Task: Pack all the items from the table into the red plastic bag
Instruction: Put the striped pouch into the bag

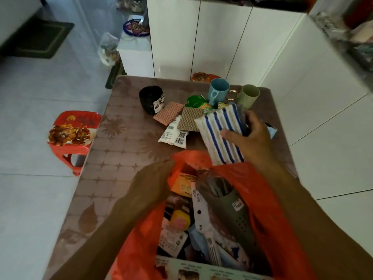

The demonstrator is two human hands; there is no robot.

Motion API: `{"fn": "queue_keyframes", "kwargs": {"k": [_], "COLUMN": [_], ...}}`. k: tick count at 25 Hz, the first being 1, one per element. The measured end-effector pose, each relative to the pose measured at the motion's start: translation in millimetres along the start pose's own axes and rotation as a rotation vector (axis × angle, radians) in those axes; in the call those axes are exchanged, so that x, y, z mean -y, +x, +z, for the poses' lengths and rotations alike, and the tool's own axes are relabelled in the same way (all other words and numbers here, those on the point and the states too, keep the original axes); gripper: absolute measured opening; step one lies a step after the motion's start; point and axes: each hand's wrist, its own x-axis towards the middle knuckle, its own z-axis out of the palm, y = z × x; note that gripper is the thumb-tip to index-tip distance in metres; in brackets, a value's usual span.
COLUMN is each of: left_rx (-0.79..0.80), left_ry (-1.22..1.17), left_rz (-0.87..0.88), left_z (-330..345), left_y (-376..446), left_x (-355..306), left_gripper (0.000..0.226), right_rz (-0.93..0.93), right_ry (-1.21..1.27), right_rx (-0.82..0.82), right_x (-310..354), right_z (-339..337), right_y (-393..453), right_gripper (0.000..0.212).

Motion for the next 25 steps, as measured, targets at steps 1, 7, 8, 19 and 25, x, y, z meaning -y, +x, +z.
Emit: {"fn": "queue_keyframes", "kwargs": {"k": [1,7,8,19,25], "left_rx": [-0.014,-0.08,-0.082,-0.328,-0.459], "left_ry": [-0.035,-0.043,-0.043,0.079,-0.191], "left_rz": [-0.001,-0.025,-0.017,-0.098,-0.168], "left_z": [-1.7,-4.7,-1.3,-16.5,-36.8], "left_y": [-0.8,-7.6,-10.5,-14.6,98.0], "left_x": [-2.7,-25.4,-30.2,-76.3,-54.8], "left_gripper": [0.056,0.06,0.057,0.03,0.02], "right_rz": [0.049,0.223,0.21,-0.215,-0.081], "right_ry": [0.114,-0.155,-0.191,-0.496,-0.401], "right_rx": [0.124,0.569,0.571,0.277,0.272], "right_x": [10.1,-4.8,-7.9,7.6,9.4], "right_z": [-7.4,9.5,9.8,-17.6,21.7], "right_y": [-25.6,-119.7,-123.9,-108.8,-74.6], "right_gripper": [0.051,0.059,0.058,0.024,0.037]}}
